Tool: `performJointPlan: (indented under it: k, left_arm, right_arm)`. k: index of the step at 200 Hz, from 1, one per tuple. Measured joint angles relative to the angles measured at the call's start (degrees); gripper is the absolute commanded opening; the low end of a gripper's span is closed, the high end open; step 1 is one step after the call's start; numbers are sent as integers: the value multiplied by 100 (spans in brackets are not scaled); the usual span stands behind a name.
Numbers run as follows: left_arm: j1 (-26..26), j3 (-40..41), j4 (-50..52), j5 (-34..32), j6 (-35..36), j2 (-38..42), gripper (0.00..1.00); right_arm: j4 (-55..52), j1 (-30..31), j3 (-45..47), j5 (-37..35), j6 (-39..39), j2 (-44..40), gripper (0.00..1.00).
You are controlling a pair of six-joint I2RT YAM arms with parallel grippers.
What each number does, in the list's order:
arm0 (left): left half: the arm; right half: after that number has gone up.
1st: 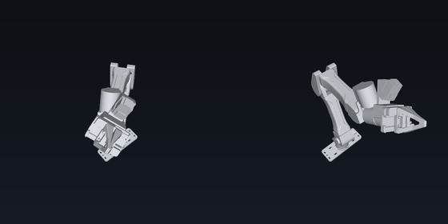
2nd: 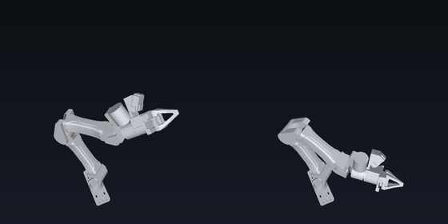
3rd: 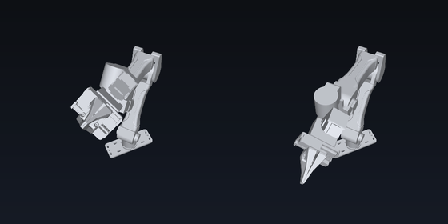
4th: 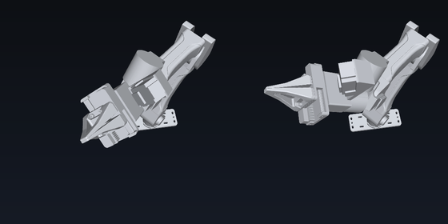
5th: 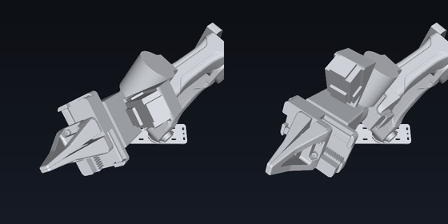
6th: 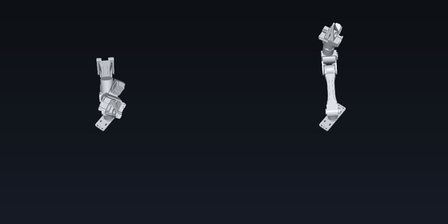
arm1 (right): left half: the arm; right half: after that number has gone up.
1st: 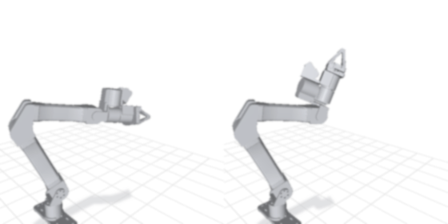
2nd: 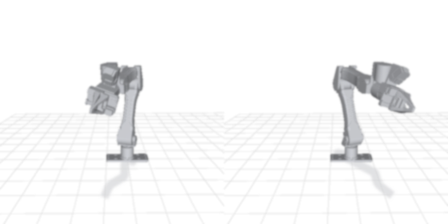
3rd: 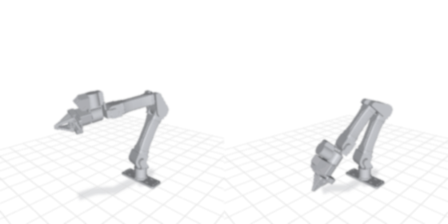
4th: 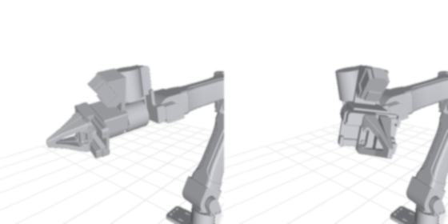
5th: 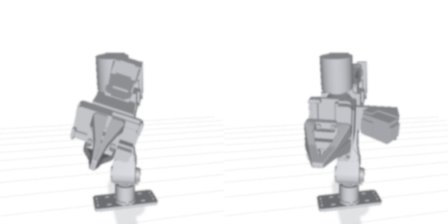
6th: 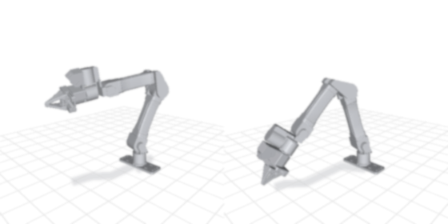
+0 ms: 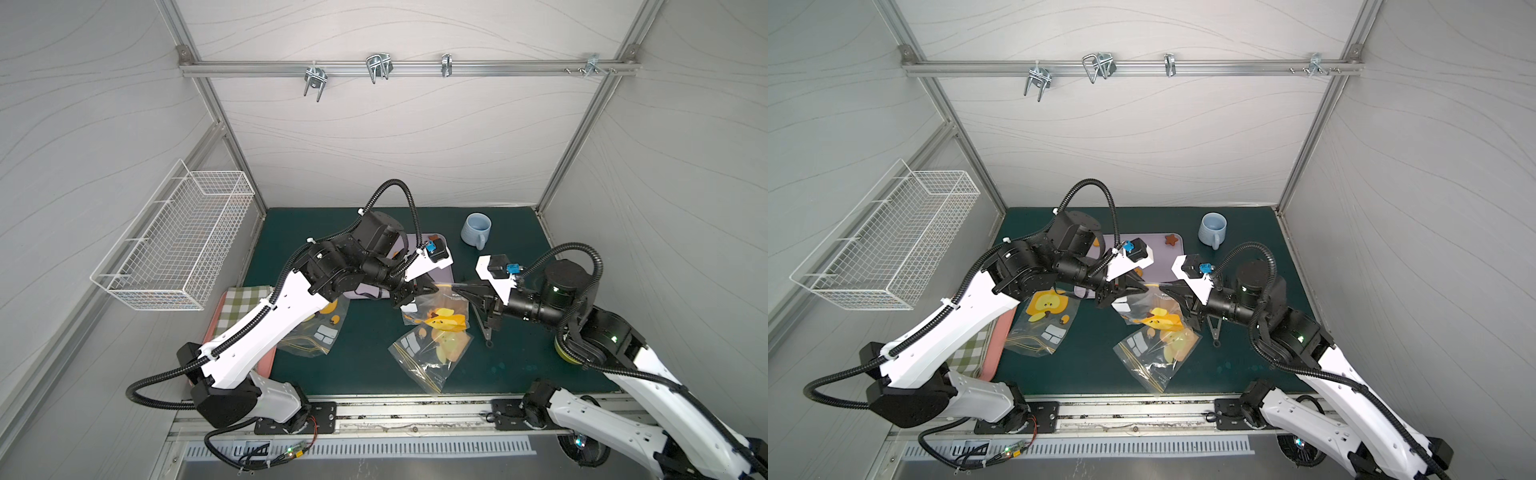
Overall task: Put the cookies into a resealable bag to prevent moisture
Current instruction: Close the ziploc bag.
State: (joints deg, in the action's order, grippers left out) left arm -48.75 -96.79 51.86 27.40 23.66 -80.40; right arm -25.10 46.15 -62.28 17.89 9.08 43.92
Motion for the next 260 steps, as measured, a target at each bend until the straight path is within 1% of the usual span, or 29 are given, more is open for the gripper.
performJointPlan:
  k: [5, 9, 32, 44, 51, 57, 64, 73, 82, 87, 99, 106, 120, 125, 134, 140, 155, 164, 170, 178, 185, 194, 198, 205, 210, 228, 240, 251, 260]
  left_arm:
    - [0, 2, -17, -15, 15, 0, 24]
    - [0, 2, -28, -35, 11, 0, 27]
    - [-4, 35, -31, -168, 11, 4, 1]
    - [0, 52, -57, -181, 24, 7, 24]
    - [0, 70, -87, -219, 7, 13, 27]
    - [-7, 92, -90, -236, -9, 26, 20]
    - [-9, 131, -83, -269, 2, 48, 0]
    - [-2, 164, -76, -315, -22, 66, 0]
    - [0, 188, -109, -328, -9, 76, 27]
    - [0, 201, -136, -350, 17, 87, 31]
    - [-11, 234, -142, -400, 0, 122, 9]
    - [-2, 251, -138, -439, -13, 144, 5]
    - [0, 275, -151, -483, 15, 181, 29]
    - [0, 284, -153, -516, -26, 195, 31]
    - [0, 297, -166, -562, -7, 214, 22]
    - [0, 308, -164, -584, -28, 227, 0]
    - [0, 323, -186, -608, 4, 238, 0]
    - [0, 334, -223, -627, 0, 245, 28]
    - [-7, 352, -245, -638, 17, 249, 32]
    - [-7, 374, -243, -680, -9, 269, 21]
    - [0, 402, -240, -717, 7, 282, 0]
    - [4, 426, -238, -734, -20, 293, 0]
    - [11, 435, -249, -741, 26, 299, 8]
    - [11, 442, -254, -750, 7, 306, 36]
    - [11, 448, -260, -769, 31, 313, 41]
    - [11, 507, -264, -824, 2, 354, 0]
    - [11, 520, -256, -852, 44, 367, 0]
    - [11, 535, -286, -863, 37, 387, 43]
    - [11, 551, -289, -879, 31, 411, 46]
  right_arm:
    - [-7, 0, 0, -26, 15, -20, 0]
    - [-15, 0, 0, -48, 24, -31, 0]
    - [-85, 0, 0, -157, 63, -127, 0]
    - [-103, 0, 0, -219, 87, -168, 0]
    - [-118, 0, 0, -251, 98, -177, 0]
    - [-125, 0, 0, -264, 105, -186, 0]
    - [-133, 0, 0, -291, 116, -199, 0]
    - [-149, 0, 0, -332, 138, -223, 0]
    - [-164, 0, 0, -378, 146, -245, 0]
    - [-170, 0, 0, -400, 153, -254, 0]
    - [-210, 0, 0, -452, 177, -282, 0]
    - [-234, 0, 0, -503, 188, -310, 0]
    - [-262, 0, 0, -579, 192, -378, 0]
    - [-267, 0, 0, -614, 195, -402, 0]
    - [-286, 0, 0, -662, 197, -442, 0]
    - [-297, 0, 0, -693, 201, -463, 0]
    - [-310, 0, 0, -745, 212, -514, 0]
    - [-330, 0, 0, -776, 229, -542, 0]
    - [-341, 0, 0, -791, 236, -553, 0]
    - [-343, 0, 0, -820, 240, -564, 0]
    - [-345, 0, 0, -841, 245, -573, 0]
    - [-348, 0, 0, -855, 249, -581, 0]
    - [-350, 0, 0, -866, 251, -586, 0]
    - [-348, 0, 0, -872, 251, -586, 0]
    - [-350, 0, 0, -887, 251, -586, 0]
    - [-352, 0, 0, -911, 254, -592, 0]
    - [-352, 0, 0, -933, 254, -605, 0]
    - [-354, 0, 0, -953, 254, -612, 0]
    - [-361, 0, 0, -975, 254, -619, 0]
